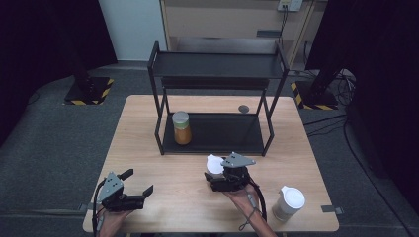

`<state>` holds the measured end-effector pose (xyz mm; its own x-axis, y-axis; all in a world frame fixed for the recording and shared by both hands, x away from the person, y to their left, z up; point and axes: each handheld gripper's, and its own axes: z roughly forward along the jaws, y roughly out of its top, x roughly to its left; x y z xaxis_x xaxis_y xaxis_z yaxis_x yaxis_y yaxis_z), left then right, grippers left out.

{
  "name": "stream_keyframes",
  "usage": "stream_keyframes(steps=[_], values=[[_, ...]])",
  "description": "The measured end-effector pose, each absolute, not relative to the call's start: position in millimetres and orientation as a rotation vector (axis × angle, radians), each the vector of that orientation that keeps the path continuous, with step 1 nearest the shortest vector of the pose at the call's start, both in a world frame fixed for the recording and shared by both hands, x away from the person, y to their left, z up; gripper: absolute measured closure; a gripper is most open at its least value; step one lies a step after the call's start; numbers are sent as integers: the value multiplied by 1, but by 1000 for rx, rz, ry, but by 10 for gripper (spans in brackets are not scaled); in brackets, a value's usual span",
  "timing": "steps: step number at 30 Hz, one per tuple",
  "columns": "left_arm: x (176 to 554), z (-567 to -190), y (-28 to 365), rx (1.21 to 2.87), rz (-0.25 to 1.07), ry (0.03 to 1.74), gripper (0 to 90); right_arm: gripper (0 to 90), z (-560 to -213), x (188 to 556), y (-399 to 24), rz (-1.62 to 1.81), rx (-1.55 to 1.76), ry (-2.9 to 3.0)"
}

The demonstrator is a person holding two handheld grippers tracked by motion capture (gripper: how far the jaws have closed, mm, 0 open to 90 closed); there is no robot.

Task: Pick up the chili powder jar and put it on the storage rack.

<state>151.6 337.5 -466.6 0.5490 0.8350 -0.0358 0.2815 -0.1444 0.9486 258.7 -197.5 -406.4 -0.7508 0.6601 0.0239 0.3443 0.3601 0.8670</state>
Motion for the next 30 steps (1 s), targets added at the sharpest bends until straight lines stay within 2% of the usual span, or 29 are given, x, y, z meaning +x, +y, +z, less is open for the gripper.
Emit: stream_keyframes(steps=[4, 14, 30], values=[[152, -466, 338, 1699, 633, 945, 30, 307, -409, 254, -195, 1326, 865, 2275], [152, -466, 338, 1701, 630, 945, 30, 312, -411, 250, -193, 1322, 869, 2249], [152, -467, 338, 1698, 628, 945, 30, 315, -394, 252, -188, 1334, 886, 2226]])
